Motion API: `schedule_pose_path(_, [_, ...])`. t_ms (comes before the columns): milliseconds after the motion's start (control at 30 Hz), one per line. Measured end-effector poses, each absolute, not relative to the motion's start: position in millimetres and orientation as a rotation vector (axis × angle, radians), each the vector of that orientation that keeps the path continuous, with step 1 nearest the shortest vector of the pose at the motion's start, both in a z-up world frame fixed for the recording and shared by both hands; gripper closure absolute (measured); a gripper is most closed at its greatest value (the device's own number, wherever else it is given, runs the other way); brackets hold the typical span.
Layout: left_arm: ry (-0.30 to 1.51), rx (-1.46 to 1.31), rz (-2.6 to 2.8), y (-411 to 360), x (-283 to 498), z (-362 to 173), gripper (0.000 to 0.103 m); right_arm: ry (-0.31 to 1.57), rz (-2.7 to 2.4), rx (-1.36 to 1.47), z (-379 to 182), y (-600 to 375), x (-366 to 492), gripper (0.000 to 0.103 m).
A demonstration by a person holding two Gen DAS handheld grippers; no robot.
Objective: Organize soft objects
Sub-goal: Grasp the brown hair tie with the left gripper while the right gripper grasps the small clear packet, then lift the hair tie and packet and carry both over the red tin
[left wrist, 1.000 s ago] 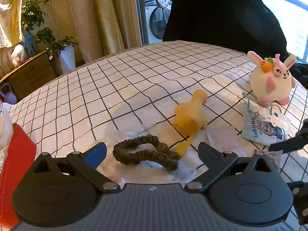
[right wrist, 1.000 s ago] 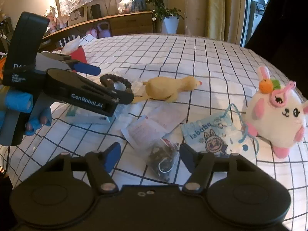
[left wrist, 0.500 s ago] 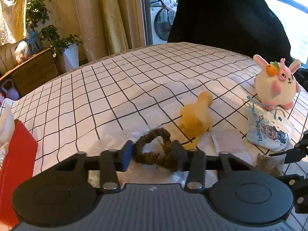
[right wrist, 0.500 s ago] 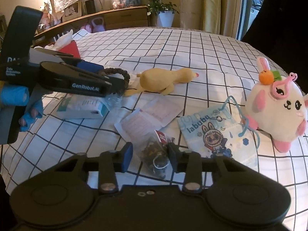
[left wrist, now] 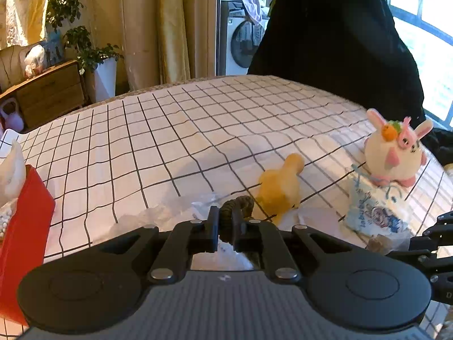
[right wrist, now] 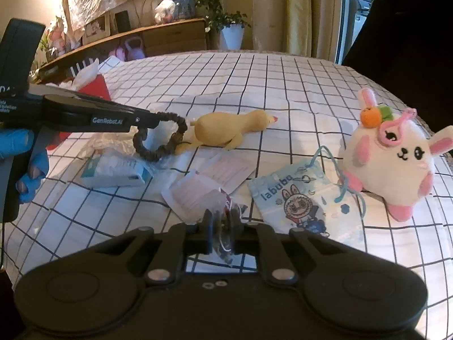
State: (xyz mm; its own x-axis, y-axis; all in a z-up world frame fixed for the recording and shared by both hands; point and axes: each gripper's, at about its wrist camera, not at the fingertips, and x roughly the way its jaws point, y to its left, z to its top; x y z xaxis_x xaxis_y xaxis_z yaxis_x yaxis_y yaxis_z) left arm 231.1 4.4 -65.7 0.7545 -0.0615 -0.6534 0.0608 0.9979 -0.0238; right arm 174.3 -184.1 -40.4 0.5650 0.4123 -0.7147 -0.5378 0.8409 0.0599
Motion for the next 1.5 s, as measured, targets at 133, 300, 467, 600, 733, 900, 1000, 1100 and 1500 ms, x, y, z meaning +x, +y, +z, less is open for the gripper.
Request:
schedule_pose_path(133, [0.693,-0.01,-0.074,5.2,222.5,-53.0,0.094,0.767,0.562,-0.151,-29.1,-188.8,168.8,0.094])
schedule_pose_path(300, [0.661,-0.019,-0.077,6.2,209.0,-32.1,0.094,0.743,0.576,-0.141,-13.6,-191.4,160.8,0.094])
schedule_pose_path(467, [0.639,-0.055,-0.073,14.4,193.2,-9.0,0.094,0.728,0.601,-0.134,3.9,-191.5,151.9,0.094])
schedule_pose_path(600, [0.627,-0.072,-0.062,24.9,180.5,7.8,0.094,0.708,0.626,-0.135,19.4,-188.4,142.9,0.094])
schedule_pose_path(733, [0.616,-0.084,-0.046,37.6,169.0,20.3,0.094,0.679,0.654,-0.156,34.6,-179.0,133.0,0.094])
schedule_pose_path(900, [0.597,-0.101,-0.024,58.0,155.5,36.2,0.094,0.647,0.693,-0.169,52.8,-164.8,128.6,0.094])
schedule_pose_path(1000, [0.585,-0.102,-0.011,70.3,147.7,46.5,0.094,0.634,0.722,-0.17,62.1,-152.9,129.5,0.094])
schedule_pose_path(1100, [0.58,-0.097,0.003,83.2,140.8,56.5,0.094,0.635,0.757,-0.174,69.1,-136.5,133.0,0.094])
schedule_pose_path(1500, [0.578,-0.072,0.06,134.5,125.2,78.2,0.094,0.618,0.865,-0.241,92.9,-58.9,143.9,0.094])
